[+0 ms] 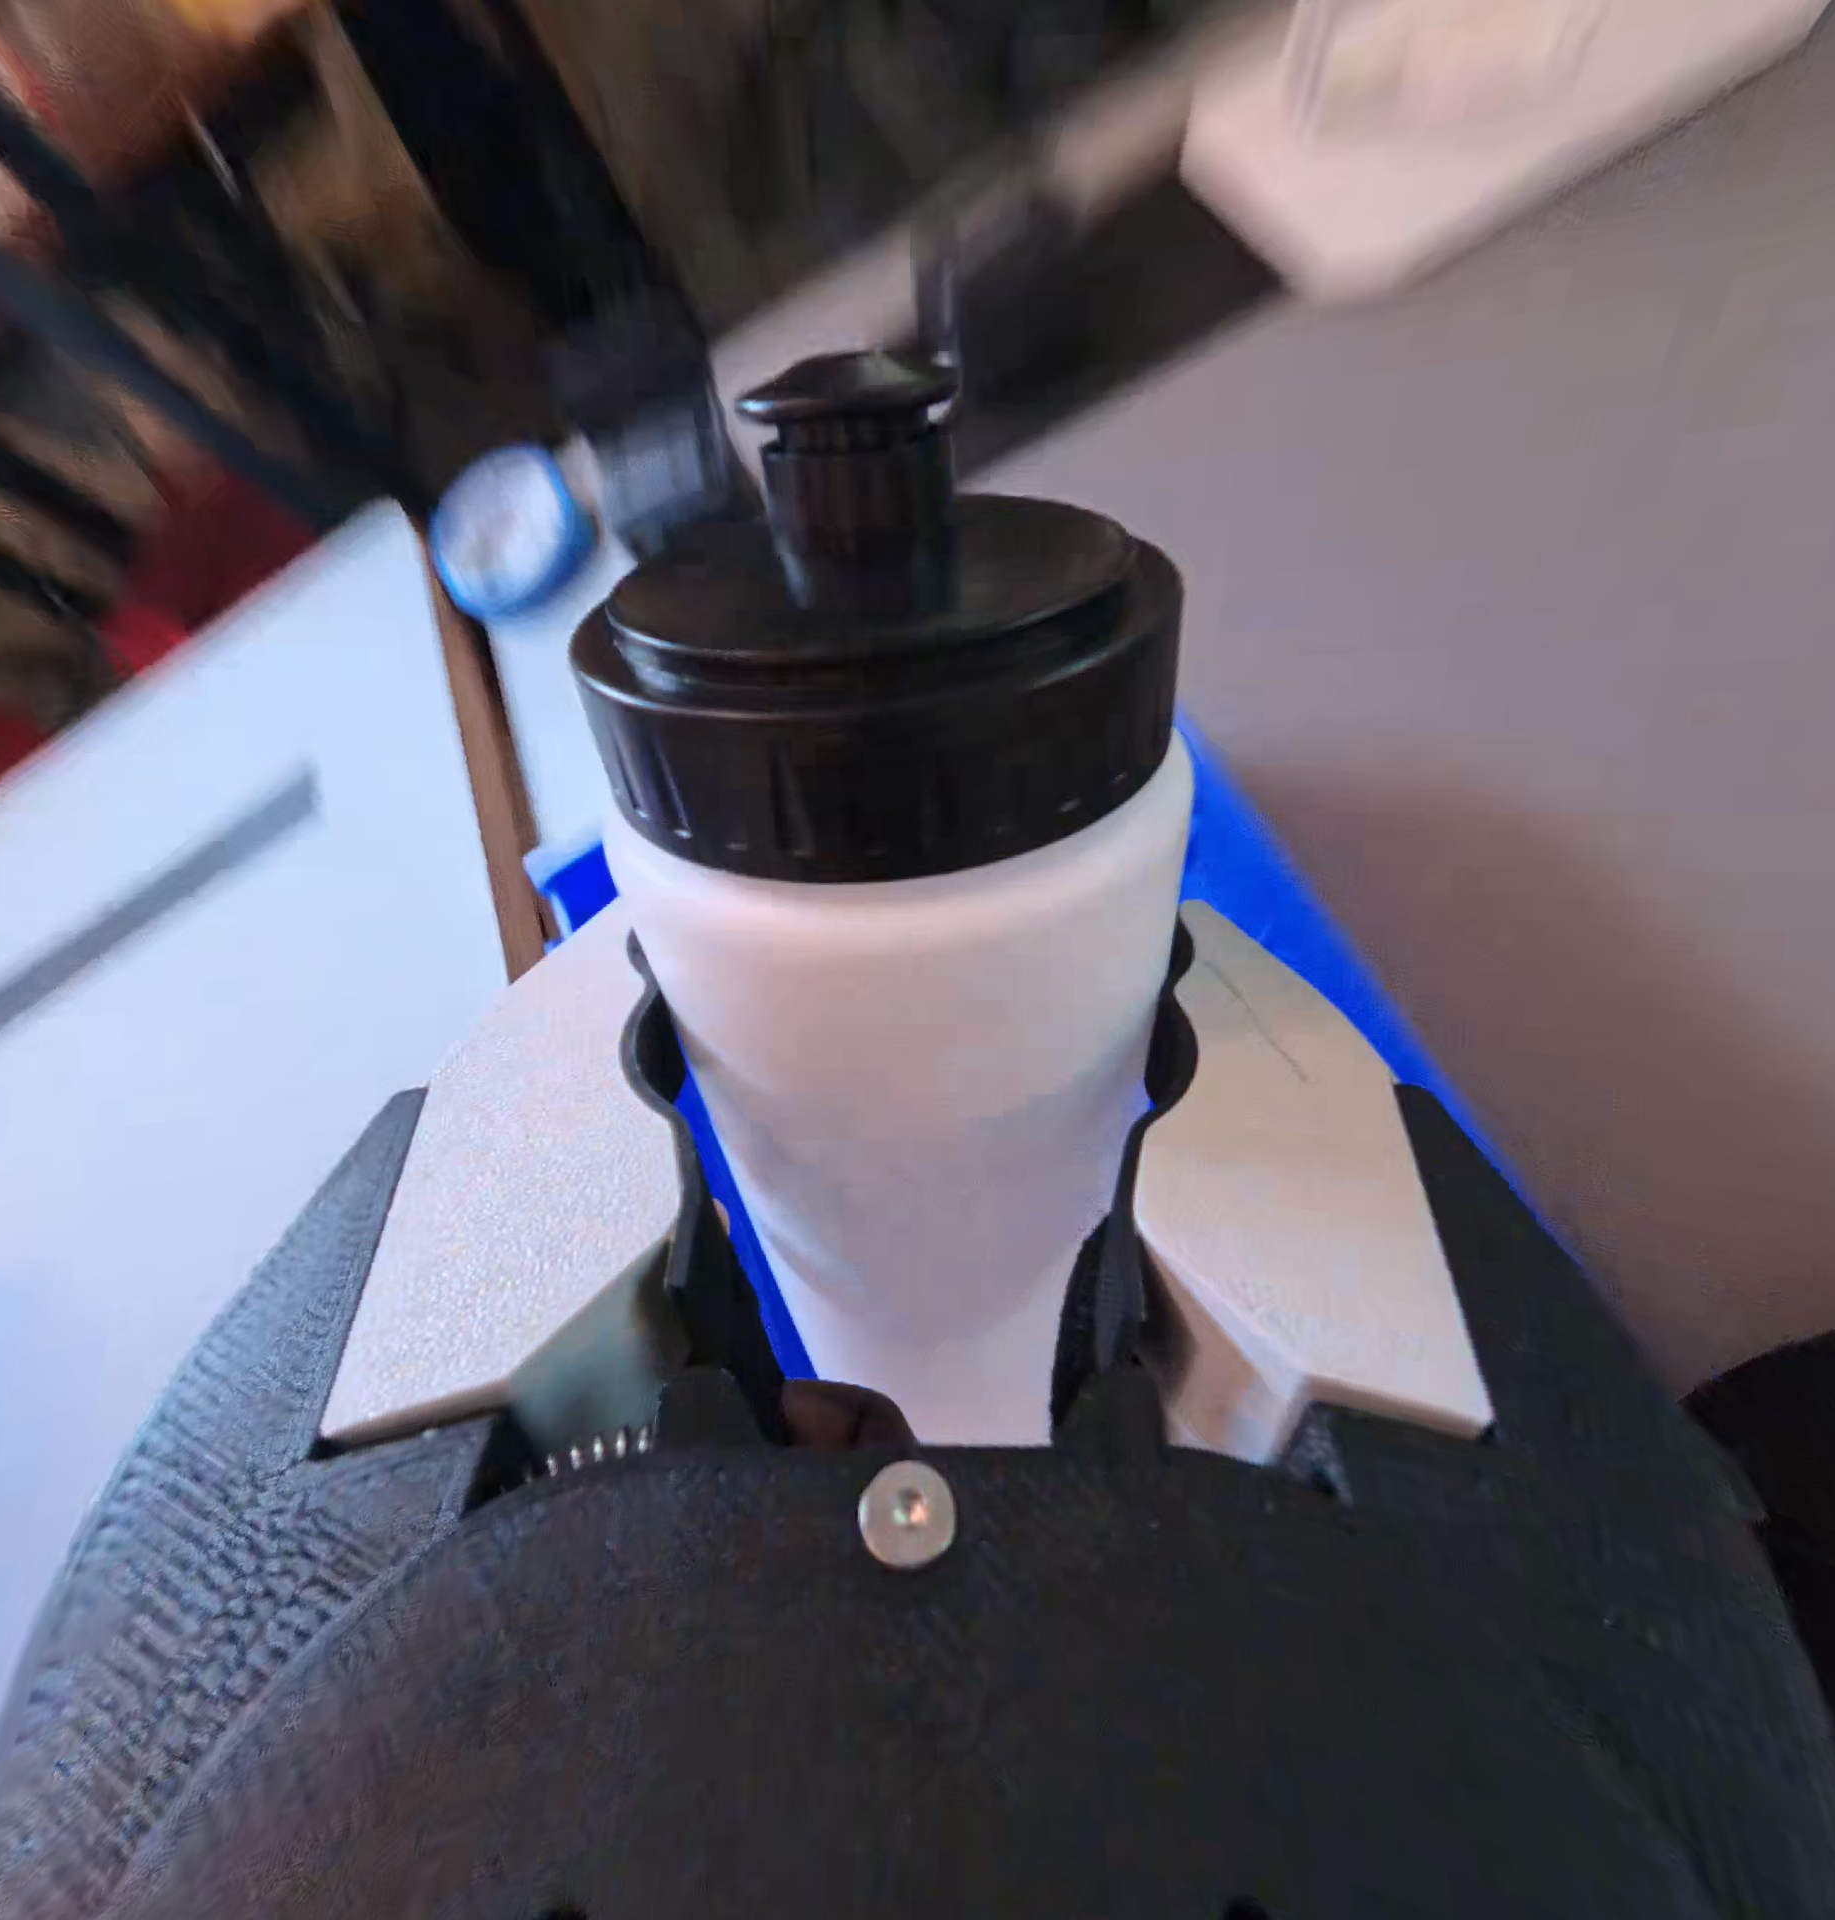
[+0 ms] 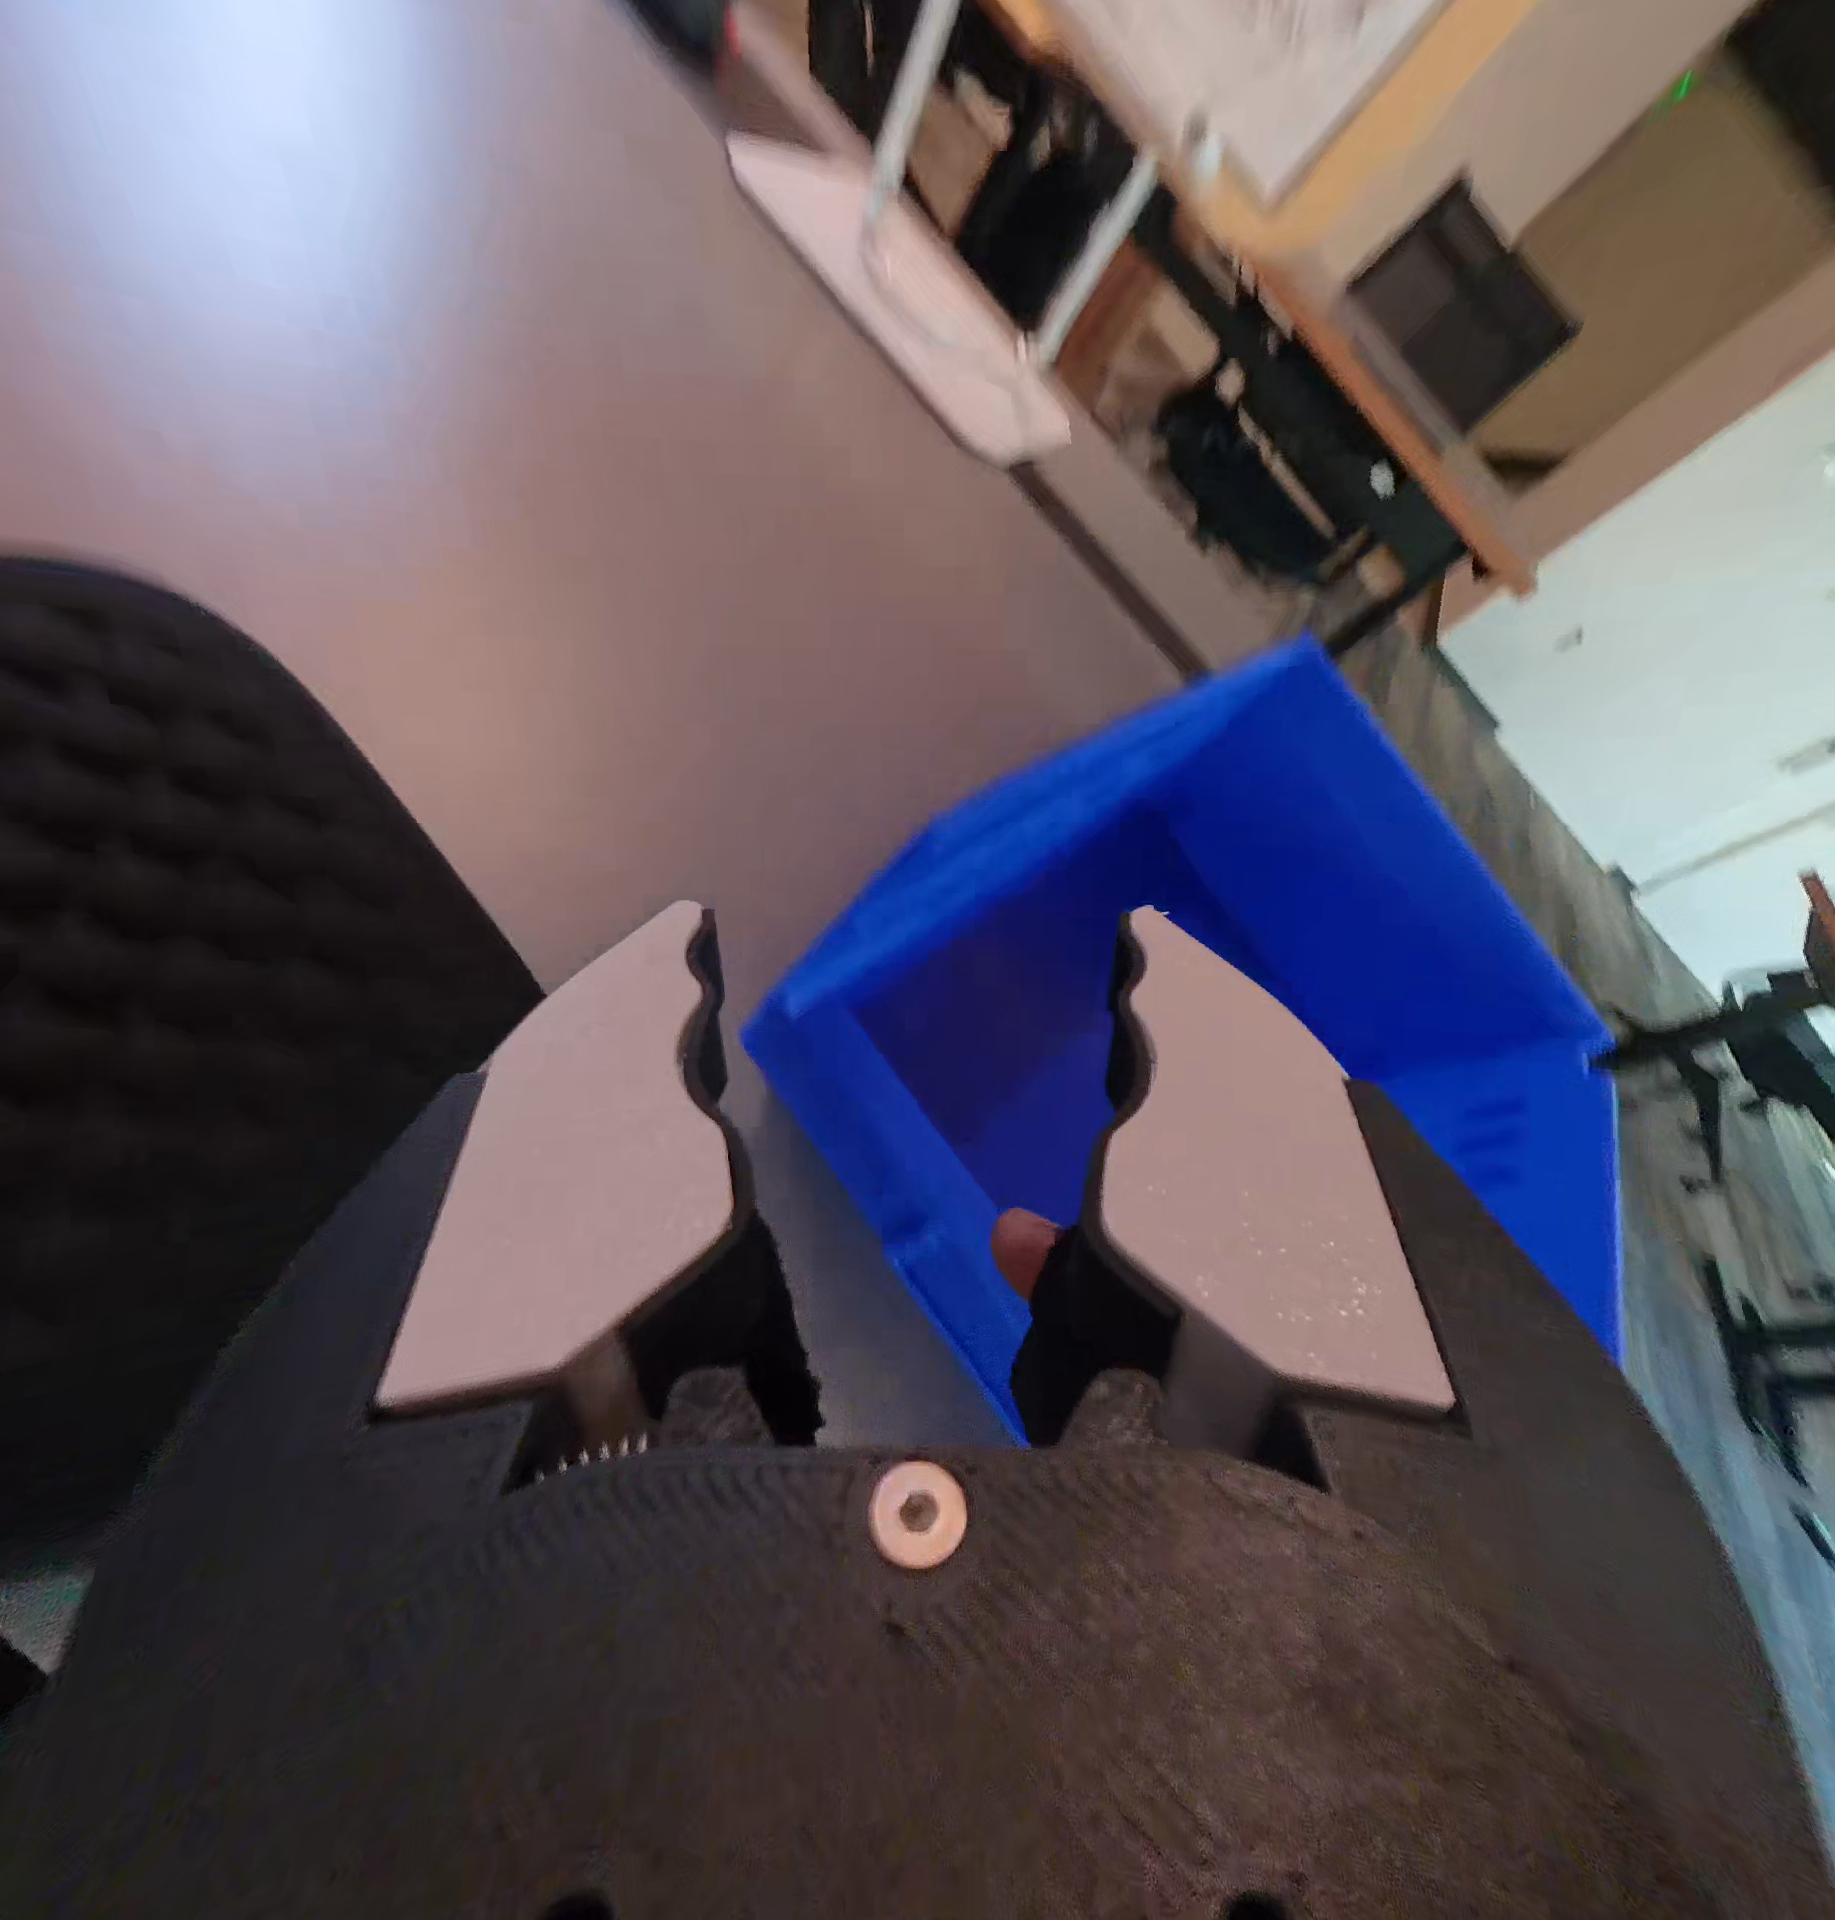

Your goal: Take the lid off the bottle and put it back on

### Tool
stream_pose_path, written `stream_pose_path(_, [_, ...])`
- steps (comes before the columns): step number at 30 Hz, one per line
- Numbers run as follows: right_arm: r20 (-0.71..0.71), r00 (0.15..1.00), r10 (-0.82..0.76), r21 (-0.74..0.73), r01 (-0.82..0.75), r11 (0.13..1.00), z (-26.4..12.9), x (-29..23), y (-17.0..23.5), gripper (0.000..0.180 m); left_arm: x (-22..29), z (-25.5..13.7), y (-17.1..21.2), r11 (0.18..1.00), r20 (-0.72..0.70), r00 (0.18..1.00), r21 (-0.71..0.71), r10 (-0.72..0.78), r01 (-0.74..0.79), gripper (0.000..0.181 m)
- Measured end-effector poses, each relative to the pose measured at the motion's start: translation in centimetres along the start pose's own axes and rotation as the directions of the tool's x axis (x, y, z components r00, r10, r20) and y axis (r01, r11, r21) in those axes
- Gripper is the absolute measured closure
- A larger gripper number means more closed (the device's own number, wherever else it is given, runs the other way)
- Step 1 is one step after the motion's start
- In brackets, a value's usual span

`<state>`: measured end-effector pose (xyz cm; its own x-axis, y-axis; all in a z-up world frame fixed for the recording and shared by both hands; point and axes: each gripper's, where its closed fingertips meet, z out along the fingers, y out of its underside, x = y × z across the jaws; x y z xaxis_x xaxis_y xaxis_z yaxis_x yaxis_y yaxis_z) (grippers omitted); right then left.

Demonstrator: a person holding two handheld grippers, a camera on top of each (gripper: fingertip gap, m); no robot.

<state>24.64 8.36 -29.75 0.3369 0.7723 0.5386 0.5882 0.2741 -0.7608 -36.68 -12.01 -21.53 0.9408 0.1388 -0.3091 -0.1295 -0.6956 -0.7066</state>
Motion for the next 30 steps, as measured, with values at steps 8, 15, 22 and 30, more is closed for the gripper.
stream_pose_path(8, [0.164, 0.985, 0.047, 0.444, -0.116, 0.888, -0.6, -3.8, -12.5, 0.117, 13.6, -14.3, -11.3, 0.695, -0.163, 0.97, 0.719, 0.18, -0.008, 0.091])
stream_pose_path(15, [0.628, 0.773, 0.094, 0.549, -0.526, 0.65, -1.6, -10.8, -23.1, 0.079, 29.9, -8.5, -10.1, 0.642, -0.464, 0.845, 0.739, 0.266, 0.204, 0.092])
stream_pose_path(22, [0.645, 0.731, 0.222, 0.47, -0.609, 0.639, 1.3, -12.4, -26.5, 0.062, 37.6, -5.7, -8.6, 0.691, -0.537, 0.802, 0.684, 0.261, 0.233, 0.091])
stream_pose_path(30, [0.544, 0.811, 0.215, 0.366, -0.46, 0.809, 4.3, -14.7, -25.7, 0.098, 40.9, -5.7, -7.9, 0.717, -0.511, 0.782, 0.687, 0.356, 0.123, 0.091])
